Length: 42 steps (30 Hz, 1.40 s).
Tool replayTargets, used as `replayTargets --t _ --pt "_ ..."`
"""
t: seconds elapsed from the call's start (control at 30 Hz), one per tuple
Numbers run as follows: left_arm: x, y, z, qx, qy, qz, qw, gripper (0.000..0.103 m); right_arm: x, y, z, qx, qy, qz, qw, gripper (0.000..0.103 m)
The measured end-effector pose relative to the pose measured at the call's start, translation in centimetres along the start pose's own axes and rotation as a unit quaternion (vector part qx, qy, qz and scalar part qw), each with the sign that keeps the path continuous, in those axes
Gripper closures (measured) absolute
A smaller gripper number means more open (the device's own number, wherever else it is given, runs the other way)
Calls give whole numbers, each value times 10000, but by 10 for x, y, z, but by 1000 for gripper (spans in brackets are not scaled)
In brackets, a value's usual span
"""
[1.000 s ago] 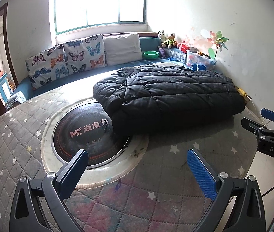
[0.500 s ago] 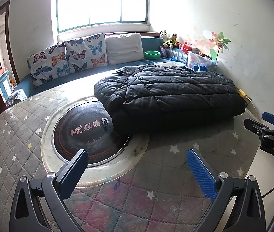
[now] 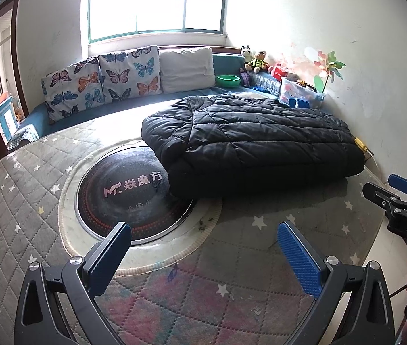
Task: Fold large clothes
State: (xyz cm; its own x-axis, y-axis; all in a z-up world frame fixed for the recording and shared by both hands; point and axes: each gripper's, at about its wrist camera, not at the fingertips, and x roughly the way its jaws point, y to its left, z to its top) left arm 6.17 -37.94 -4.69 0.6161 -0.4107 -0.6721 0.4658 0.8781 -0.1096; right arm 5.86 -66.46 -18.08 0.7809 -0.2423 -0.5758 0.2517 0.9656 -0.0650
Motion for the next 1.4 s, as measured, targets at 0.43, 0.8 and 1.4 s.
replayTargets --t 0.43,0.8,1.4 --pt "1 -2 -1 -6 2 12 10000 0 1 2 0 -23 -7 23 10000 10" --pt "2 -3 -1 34 -6 14 10000 0 1 3 0 -27 -17 44 10000 10" --pt "2 -6 -2 94 -17 12 10000 0 3 4 0 -64 -17 75 10000 10"
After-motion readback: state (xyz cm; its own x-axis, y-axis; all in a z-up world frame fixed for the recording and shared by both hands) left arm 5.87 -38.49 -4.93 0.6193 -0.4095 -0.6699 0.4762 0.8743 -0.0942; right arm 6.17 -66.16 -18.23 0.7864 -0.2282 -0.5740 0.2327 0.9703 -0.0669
